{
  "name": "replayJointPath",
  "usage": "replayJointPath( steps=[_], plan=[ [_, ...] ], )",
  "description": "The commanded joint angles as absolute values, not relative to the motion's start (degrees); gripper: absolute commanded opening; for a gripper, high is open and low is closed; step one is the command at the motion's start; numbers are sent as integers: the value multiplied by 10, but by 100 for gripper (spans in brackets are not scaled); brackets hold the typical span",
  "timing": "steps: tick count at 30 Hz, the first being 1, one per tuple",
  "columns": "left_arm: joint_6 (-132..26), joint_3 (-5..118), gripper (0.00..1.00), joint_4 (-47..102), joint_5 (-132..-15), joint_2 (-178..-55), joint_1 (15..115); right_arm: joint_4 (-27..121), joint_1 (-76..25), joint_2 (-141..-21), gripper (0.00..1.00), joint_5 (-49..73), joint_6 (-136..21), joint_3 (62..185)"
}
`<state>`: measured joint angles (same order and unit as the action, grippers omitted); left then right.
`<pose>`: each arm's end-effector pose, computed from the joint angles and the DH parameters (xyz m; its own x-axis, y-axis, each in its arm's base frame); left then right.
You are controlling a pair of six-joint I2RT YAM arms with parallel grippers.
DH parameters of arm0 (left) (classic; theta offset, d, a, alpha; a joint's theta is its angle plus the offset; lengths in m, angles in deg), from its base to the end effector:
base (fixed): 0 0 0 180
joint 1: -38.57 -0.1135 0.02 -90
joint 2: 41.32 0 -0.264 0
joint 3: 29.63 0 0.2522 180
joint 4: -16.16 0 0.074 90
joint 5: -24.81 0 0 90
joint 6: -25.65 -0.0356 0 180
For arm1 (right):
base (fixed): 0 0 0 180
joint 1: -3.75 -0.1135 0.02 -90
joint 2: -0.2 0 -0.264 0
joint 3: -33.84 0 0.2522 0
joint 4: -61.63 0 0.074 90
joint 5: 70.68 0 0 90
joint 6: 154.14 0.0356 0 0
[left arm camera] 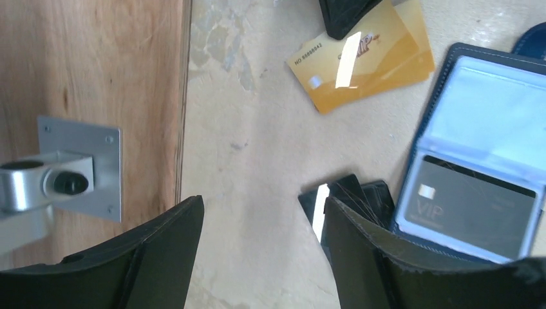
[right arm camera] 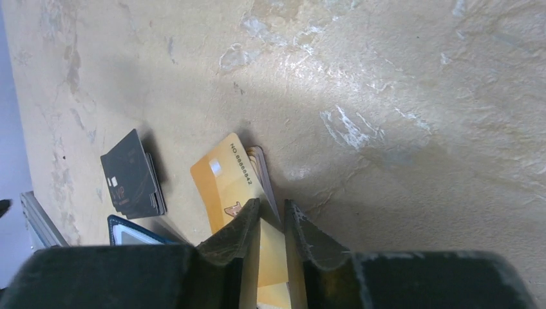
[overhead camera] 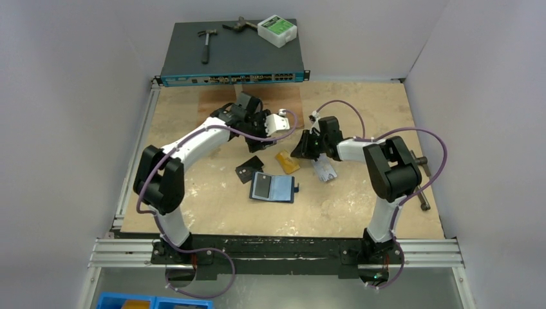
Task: Put the credit cards into the card holder
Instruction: Pick up the credit card from the center of the board.
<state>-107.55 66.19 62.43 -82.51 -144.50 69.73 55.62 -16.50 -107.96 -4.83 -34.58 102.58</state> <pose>0.3320 -0.2131 0.2513 -0.0607 0.8004 -0.5964 0.9419 0.2437 0.2312 0.3438 0.1424 0.1283 -0.8701 0.1588 -0.4666 -0.1793 0.7799 0.5997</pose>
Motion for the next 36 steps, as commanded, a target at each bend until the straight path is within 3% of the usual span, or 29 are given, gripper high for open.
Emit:
replayJointPath(
  steps=[1, 6, 18, 21, 27, 31, 36],
  plan=[
    [-1041, 639, 68, 649, -852, -1388, 679, 457, -168, -1109, 12, 43, -381, 1003],
    [-1038, 605, 68, 658, -849, -1359, 669, 458, -166, -1091, 2, 60, -368, 1003],
    [-1009, 596, 67, 676, -854, -1351, 664, 475, -146, -1012, 4, 55, -347, 984],
    [-1004, 597, 67, 679, -857, -1353, 664, 489, -145, -1014, 16, 39, -344, 981],
    [-1000, 596, 66, 681, -854, -1354, 664, 498, -143, -1024, 28, 21, -337, 978],
    [-997, 597, 66, 681, -859, -1354, 664, 501, -142, -1032, 54, -13, -339, 980],
    [-993, 601, 66, 680, -863, -1355, 664, 508, -142, -1031, 61, -20, -333, 967]
  ],
)
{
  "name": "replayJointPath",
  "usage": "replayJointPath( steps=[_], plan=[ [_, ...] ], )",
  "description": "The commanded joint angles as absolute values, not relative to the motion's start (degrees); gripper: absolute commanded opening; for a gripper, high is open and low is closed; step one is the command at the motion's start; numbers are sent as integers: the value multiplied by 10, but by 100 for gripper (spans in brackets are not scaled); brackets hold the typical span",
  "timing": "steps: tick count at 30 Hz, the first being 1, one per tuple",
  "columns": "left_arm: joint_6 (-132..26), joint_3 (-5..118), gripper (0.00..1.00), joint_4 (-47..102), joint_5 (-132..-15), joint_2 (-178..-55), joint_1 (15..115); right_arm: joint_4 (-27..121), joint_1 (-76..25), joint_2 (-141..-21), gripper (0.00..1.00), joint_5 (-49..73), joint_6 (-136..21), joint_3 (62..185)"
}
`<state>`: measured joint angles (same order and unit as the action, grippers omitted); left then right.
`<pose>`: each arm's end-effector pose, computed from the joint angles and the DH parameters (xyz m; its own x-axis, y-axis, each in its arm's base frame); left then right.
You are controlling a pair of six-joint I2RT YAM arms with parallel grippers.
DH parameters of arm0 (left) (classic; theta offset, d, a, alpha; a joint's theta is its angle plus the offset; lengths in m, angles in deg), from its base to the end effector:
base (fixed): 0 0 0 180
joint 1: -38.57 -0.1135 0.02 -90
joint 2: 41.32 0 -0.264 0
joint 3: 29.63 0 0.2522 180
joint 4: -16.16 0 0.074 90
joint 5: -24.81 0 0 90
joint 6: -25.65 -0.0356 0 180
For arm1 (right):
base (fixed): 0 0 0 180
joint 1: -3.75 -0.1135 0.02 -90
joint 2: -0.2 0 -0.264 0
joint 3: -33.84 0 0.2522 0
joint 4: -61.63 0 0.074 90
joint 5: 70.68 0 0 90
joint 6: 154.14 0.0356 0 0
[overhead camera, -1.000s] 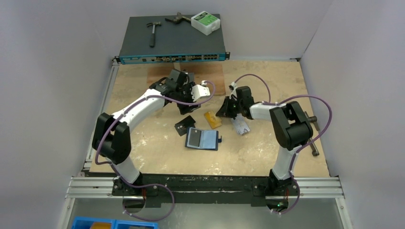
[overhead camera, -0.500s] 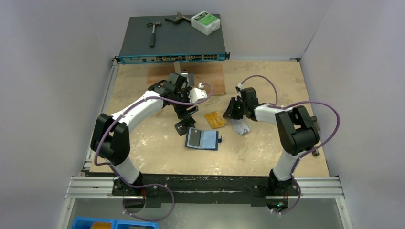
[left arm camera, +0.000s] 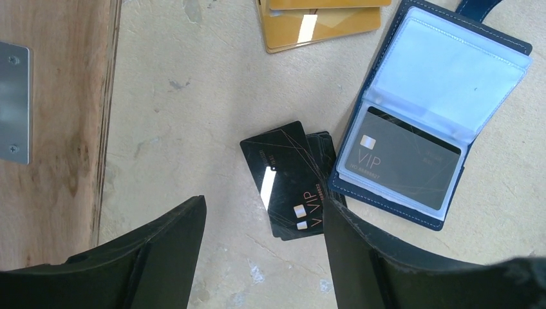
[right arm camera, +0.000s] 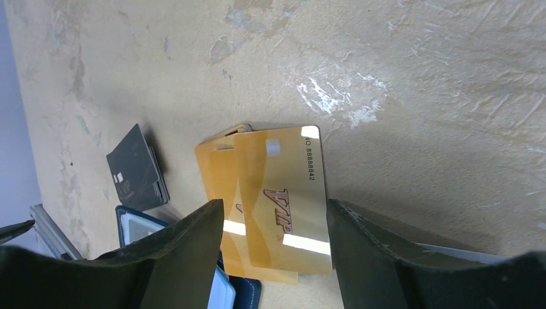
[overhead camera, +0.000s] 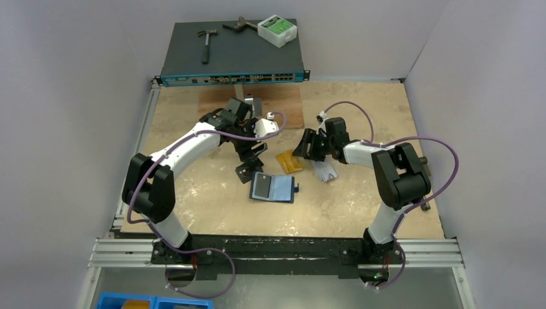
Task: Put the credit cards into the card holder
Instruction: Pick up the credit card from the center of the board.
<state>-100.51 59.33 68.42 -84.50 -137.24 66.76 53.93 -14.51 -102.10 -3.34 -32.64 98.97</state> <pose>0.3052 -0.1770 0.2531 -0.2603 0.7713 -0.5808 0.9272 0.3676 0.0726 0.3309 0.1236 0.1437 -0.8578 0.2247 -0.4623 -0.1176 0.7898 0.6020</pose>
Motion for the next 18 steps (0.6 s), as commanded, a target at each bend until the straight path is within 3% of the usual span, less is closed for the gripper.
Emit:
replayJointPath(
  steps=[1, 18],
  plan=[
    [-992, 601, 66, 680, -864, -1356, 664, 510, -142, -1032, 62, -24, -333, 965],
    [-973, 668, 64, 557, -888, -1467, 733, 532, -160, -1014, 61, -73, -303, 937]
  ],
)
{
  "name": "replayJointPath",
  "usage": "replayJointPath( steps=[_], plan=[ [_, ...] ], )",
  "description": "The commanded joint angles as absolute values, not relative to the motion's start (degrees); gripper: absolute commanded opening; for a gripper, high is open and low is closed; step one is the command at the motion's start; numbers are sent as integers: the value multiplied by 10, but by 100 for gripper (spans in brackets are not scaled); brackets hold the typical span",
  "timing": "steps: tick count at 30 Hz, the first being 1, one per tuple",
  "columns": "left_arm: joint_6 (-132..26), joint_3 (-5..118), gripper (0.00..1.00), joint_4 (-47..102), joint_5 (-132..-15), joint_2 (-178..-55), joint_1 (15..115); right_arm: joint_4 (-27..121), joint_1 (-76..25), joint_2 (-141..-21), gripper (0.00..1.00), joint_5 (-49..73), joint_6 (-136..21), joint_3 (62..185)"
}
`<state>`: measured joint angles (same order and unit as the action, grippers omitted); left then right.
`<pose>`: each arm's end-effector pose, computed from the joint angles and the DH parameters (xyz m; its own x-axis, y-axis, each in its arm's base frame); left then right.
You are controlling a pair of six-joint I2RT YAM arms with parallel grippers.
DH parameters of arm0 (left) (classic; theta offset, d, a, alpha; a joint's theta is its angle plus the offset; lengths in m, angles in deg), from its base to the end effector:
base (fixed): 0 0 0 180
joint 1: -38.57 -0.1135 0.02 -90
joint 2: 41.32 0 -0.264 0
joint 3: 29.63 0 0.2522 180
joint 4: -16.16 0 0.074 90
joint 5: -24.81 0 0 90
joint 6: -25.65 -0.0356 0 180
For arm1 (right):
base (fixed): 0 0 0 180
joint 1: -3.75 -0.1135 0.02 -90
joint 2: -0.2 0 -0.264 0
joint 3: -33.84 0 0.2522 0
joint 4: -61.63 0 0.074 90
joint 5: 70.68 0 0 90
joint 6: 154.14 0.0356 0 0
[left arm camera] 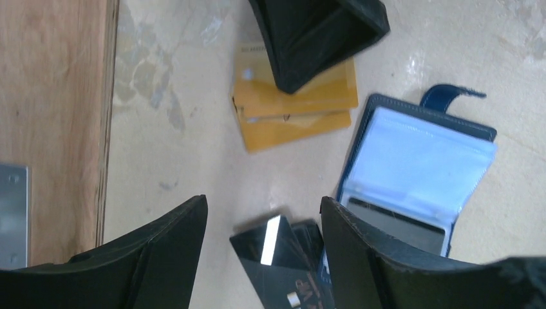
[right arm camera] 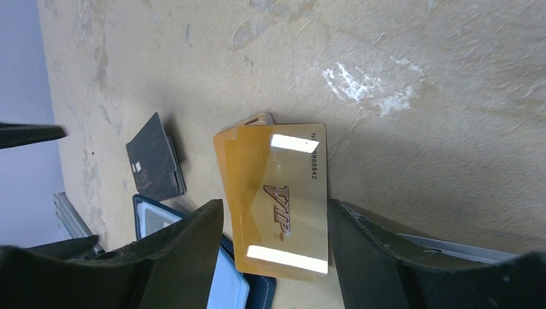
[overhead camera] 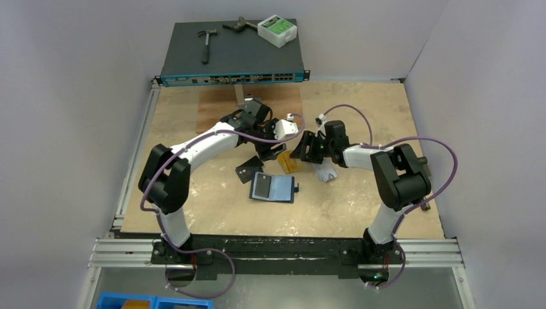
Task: Put the credit cards into the card holder
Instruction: Pick up the credit card from the center of the board.
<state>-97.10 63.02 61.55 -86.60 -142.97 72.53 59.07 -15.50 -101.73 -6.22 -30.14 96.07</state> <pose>0.3119 -0.2257 0.2455 -0.1904 0.7355 -0.6503 0.9505 0.3039 0.0654 0.3227 0.1289 0.1393 -0.8612 0.2337 -0.4514 -0.1413 0.7430 0.6542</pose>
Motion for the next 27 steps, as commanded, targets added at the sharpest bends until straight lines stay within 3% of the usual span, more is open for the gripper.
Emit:
replayJointPath(
  steps=[1, 11, 19, 27],
  plan=[
    [-969, 675, 64, 550, -891, -1478, 733, 528, -161, -1010, 61, -75, -304, 938],
    [-1000, 681, 64, 455, -902, -1530, 733, 467, -155, -990, 61, -17, -336, 958],
    [-1051, 682, 63, 457, -902, -1543, 736, 537, -156, -1032, 53, -66, -302, 939],
    [-1150, 644, 63, 454, -886, -1521, 737, 537, -156, -999, 55, -64, -305, 925]
  ],
)
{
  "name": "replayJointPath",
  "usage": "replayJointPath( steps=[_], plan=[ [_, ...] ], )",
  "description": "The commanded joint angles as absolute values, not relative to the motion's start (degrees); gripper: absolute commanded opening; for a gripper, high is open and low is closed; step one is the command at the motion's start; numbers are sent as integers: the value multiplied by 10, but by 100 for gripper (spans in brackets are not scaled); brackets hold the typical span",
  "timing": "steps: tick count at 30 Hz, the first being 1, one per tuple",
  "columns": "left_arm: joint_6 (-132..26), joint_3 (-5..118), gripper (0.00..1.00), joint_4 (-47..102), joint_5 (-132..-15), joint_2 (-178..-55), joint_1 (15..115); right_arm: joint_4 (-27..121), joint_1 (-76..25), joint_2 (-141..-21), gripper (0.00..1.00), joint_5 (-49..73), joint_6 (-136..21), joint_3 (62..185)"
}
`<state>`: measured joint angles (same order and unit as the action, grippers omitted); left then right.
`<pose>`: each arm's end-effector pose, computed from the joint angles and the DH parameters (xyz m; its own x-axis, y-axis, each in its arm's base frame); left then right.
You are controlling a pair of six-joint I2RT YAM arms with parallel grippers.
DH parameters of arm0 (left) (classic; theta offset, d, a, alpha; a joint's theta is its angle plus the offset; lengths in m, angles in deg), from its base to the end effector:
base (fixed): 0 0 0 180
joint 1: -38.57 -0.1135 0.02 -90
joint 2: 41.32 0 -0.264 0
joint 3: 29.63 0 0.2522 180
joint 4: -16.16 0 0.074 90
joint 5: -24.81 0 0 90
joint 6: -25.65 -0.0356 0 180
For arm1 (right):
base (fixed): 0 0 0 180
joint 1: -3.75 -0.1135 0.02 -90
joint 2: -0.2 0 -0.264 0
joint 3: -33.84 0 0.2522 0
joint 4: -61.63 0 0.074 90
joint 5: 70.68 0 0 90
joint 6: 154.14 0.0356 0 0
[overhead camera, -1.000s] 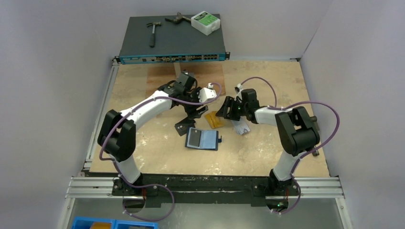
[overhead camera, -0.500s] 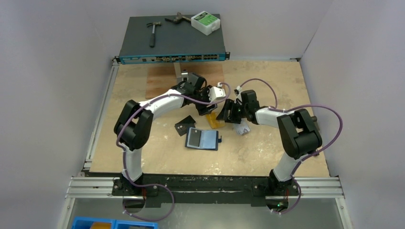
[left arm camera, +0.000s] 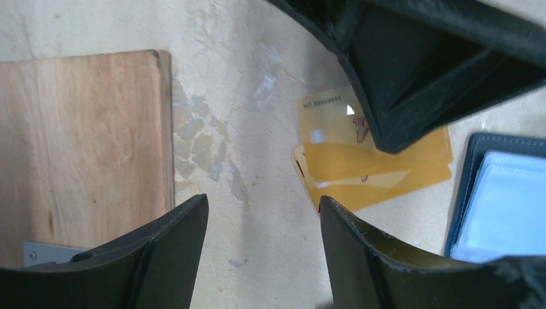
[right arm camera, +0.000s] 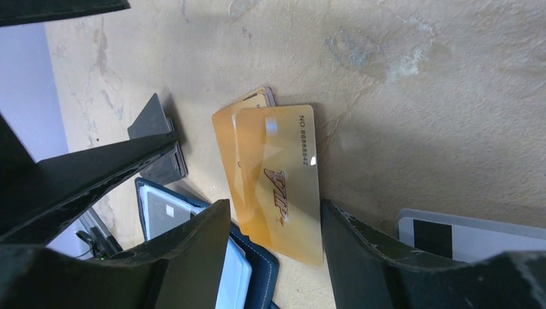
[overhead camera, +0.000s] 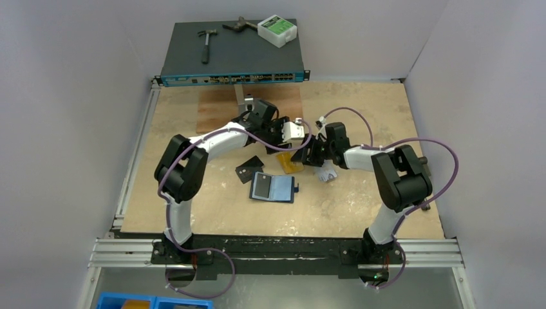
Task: Put the credit cards into the card holder
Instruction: Pick up the credit card from the center of the board.
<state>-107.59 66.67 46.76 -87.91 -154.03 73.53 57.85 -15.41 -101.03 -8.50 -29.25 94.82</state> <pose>0.3500 -0.2615 0.2076 0.0732 0.7198 -0.6903 0.9529 0.1536 0.2613 0.3155 0.1272 0.1362 -0.8859 0.2278 -0.4042 -0.1225 0.7254 0.6773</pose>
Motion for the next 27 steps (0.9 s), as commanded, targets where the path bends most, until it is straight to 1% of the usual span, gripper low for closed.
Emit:
replayJointPath(
  steps=[1, 5, 10, 12, 16, 19, 22, 25, 27],
  plan=[
    [-1163, 638, 63, 456, -886, -1516, 737, 533, -156, -992, 55, -56, -309, 923],
    [-1210, 595, 62, 436, -914, -1487, 731, 548, -156, -995, 55, -49, -305, 922],
    [-1214, 583, 62, 411, -948, -1484, 727, 588, -169, -1013, 53, -81, -285, 919],
    [-1221, 589, 62, 408, -951, -1493, 727, 588, -169, -1012, 53, -93, -290, 918],
    [-1213, 623, 62, 421, -955, -1513, 728, 570, -151, -1009, 53, -79, -309, 920],
    [-1223, 634, 62, 426, -959, -1523, 732, 578, -150, -1028, 47, -87, -309, 923],
    [-1238, 643, 63, 434, -959, -1533, 738, 594, -148, -1032, 37, -87, -299, 914],
    [-1249, 644, 63, 435, -955, -1540, 744, 594, -142, -1031, 23, -83, -301, 911],
    [-1249, 650, 63, 437, -953, -1542, 747, 595, -140, -1029, 12, -83, -301, 909]
  ],
)
